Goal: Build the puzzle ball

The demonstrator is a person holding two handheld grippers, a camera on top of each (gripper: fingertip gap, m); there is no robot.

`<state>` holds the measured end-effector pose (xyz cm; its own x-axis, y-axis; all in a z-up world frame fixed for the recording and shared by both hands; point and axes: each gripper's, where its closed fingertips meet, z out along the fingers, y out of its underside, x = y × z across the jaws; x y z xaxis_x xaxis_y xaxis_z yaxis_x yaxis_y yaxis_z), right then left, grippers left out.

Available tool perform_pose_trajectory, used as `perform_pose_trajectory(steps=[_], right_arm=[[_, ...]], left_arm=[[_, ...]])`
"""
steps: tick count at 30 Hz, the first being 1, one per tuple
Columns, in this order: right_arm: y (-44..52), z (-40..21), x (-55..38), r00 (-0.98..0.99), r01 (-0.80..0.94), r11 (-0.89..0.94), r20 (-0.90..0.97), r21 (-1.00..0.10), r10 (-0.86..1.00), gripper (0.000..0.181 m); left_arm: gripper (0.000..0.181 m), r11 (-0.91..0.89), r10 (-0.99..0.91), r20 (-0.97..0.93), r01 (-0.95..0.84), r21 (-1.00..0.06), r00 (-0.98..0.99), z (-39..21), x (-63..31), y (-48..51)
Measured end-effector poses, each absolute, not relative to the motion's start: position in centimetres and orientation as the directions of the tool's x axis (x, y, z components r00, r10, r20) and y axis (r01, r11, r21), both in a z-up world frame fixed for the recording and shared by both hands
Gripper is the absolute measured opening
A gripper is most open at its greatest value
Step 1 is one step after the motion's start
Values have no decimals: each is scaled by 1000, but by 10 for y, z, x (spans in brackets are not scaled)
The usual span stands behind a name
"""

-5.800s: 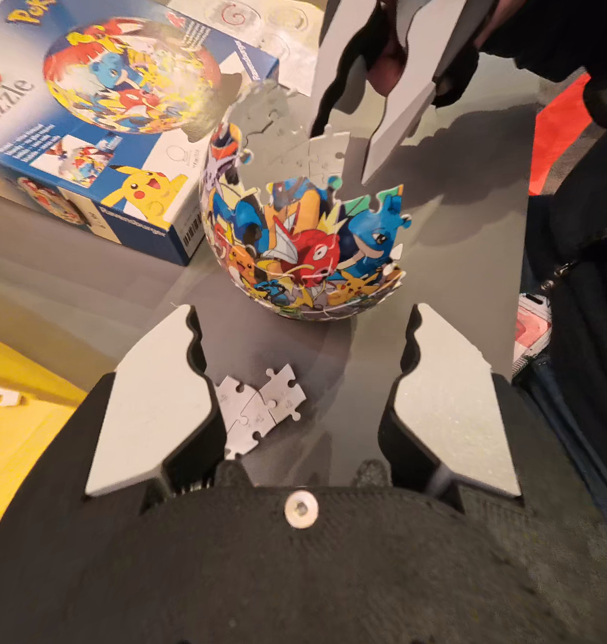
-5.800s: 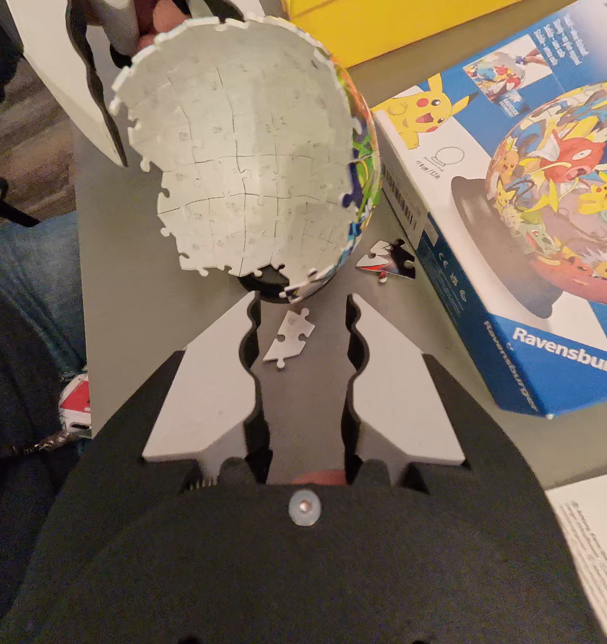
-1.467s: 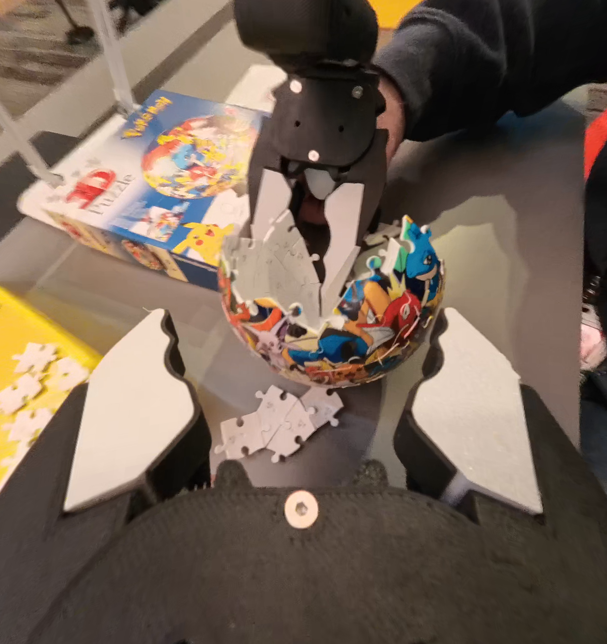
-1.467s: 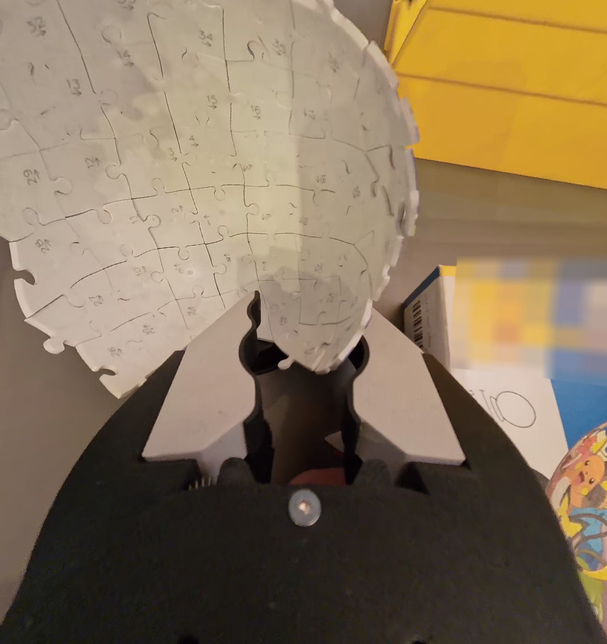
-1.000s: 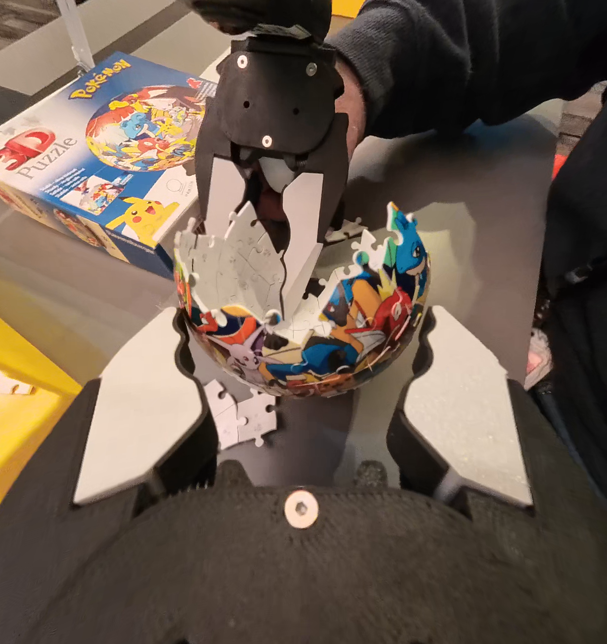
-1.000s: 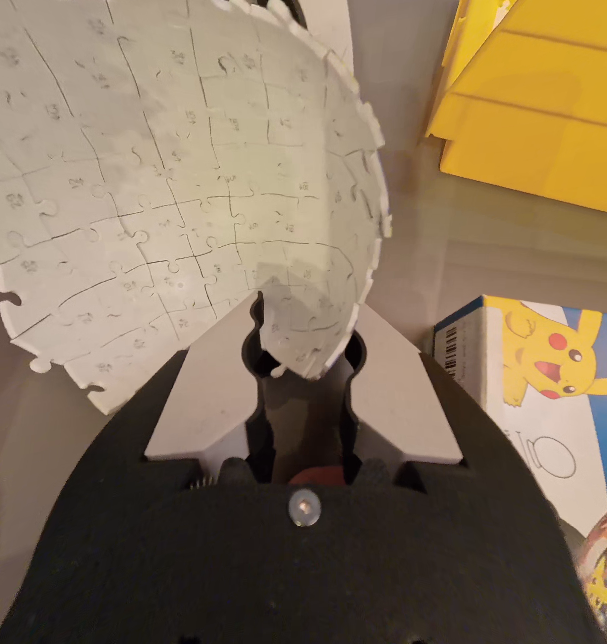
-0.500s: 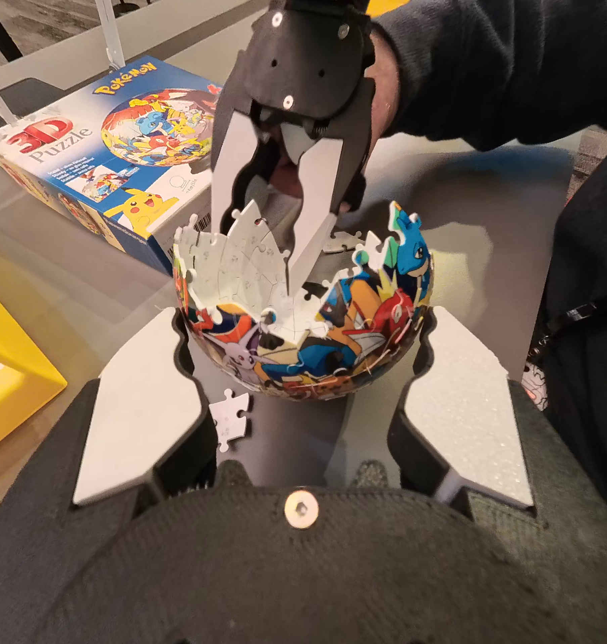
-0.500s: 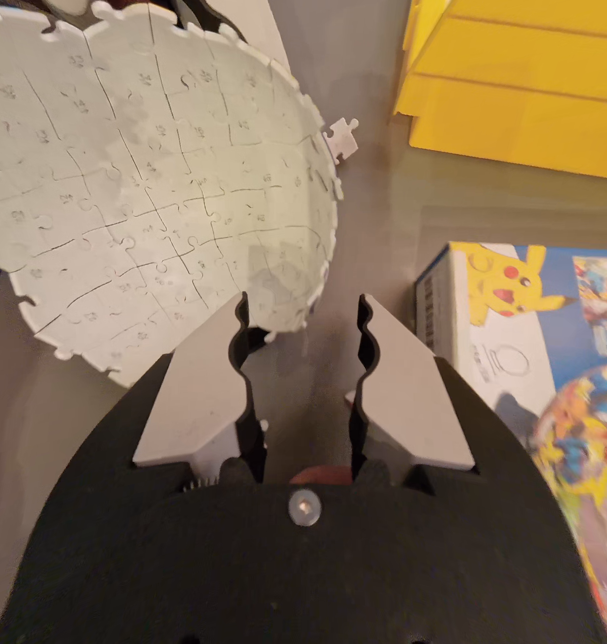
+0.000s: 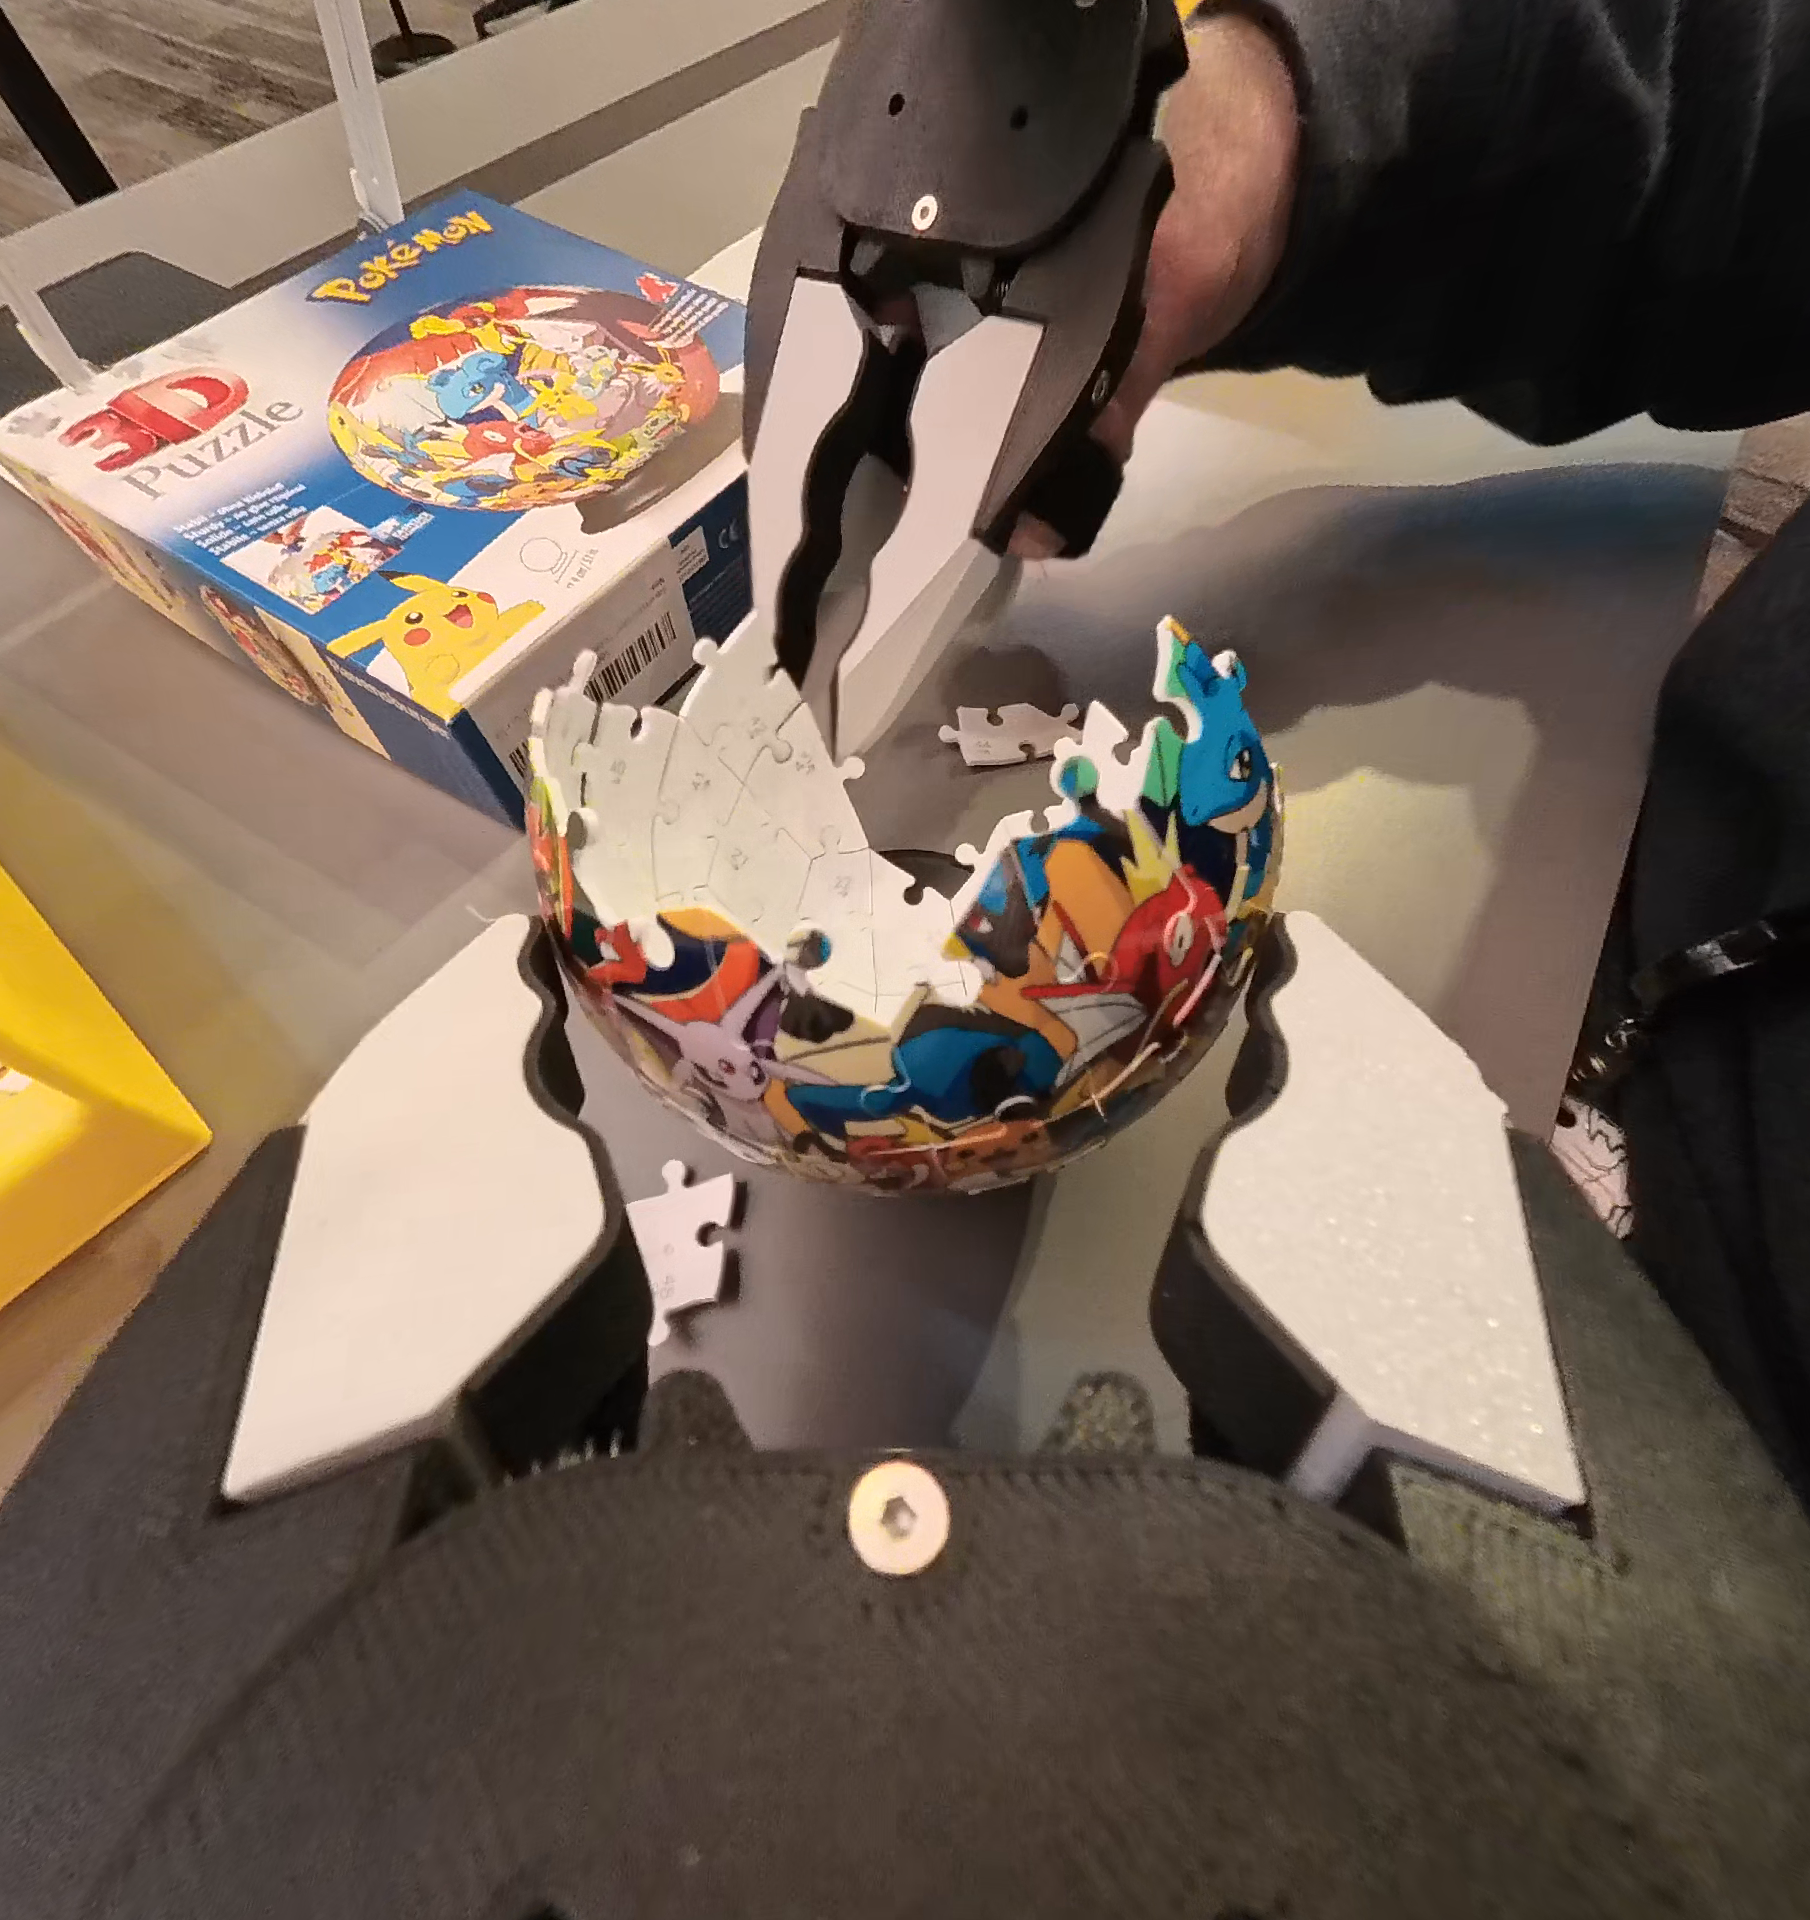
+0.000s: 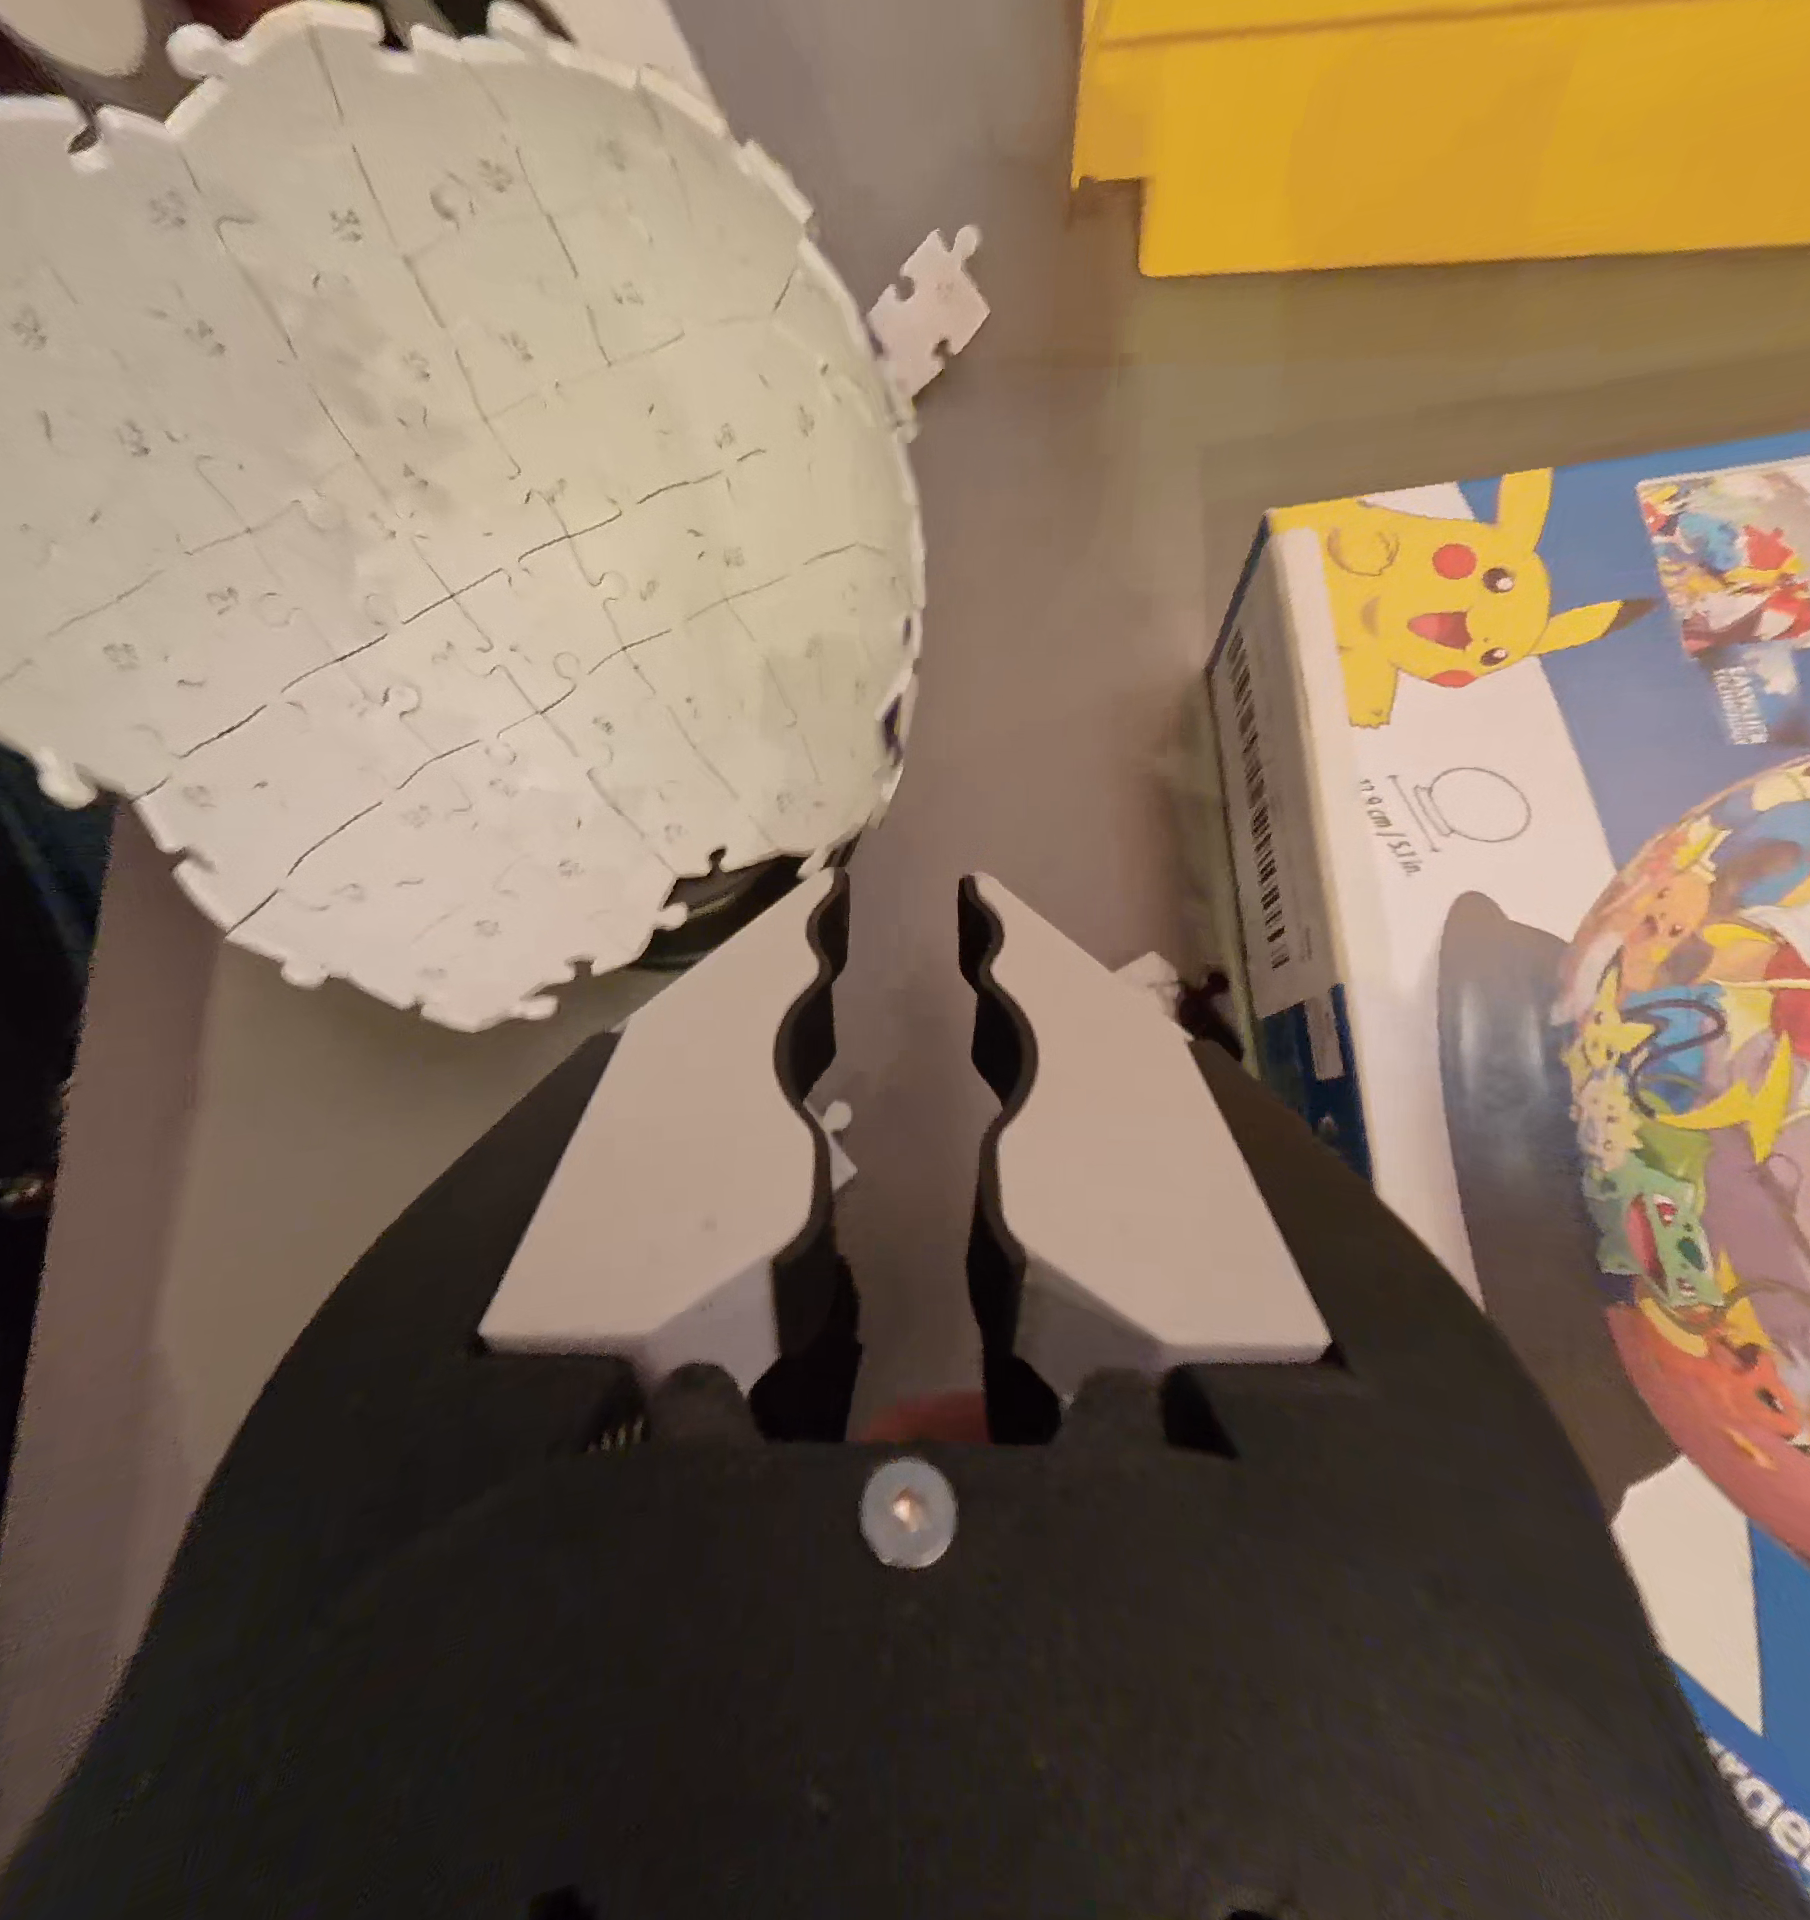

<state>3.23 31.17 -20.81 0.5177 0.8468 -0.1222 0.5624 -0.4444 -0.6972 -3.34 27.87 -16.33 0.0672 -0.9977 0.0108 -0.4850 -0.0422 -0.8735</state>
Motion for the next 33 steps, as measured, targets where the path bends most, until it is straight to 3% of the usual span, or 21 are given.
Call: perform_pose_trajectory(steps=[4, 10, 15, 21, 33], right_arm=[[309, -199, 33, 494, 550, -448, -159, -705, 855, 24], [317, -199, 22, 501, 508, -473, -199, -720, 842, 7], [317, -195, 20, 488, 478, -503, -258, -721, 834, 25], [320, -203, 14, 497, 456, -529, -289, -715, 818, 3], [321, -202, 5, 460, 341, -617, -447, -709, 767, 0]], left_arm=[[121, -45, -997, 12, -480, -876, 71, -162, -34, 278], [121, -44, -997, 7, -476, -878, 80, -161, -35, 280], [120, -41, -997, 6, -476, -878, 75, -161, -33, 279], [120, -39, -997, 6, -472, -881, 72, -161, -32, 278], [121, -49, -997, 16, -465, -884, 73, -166, -30, 273]])
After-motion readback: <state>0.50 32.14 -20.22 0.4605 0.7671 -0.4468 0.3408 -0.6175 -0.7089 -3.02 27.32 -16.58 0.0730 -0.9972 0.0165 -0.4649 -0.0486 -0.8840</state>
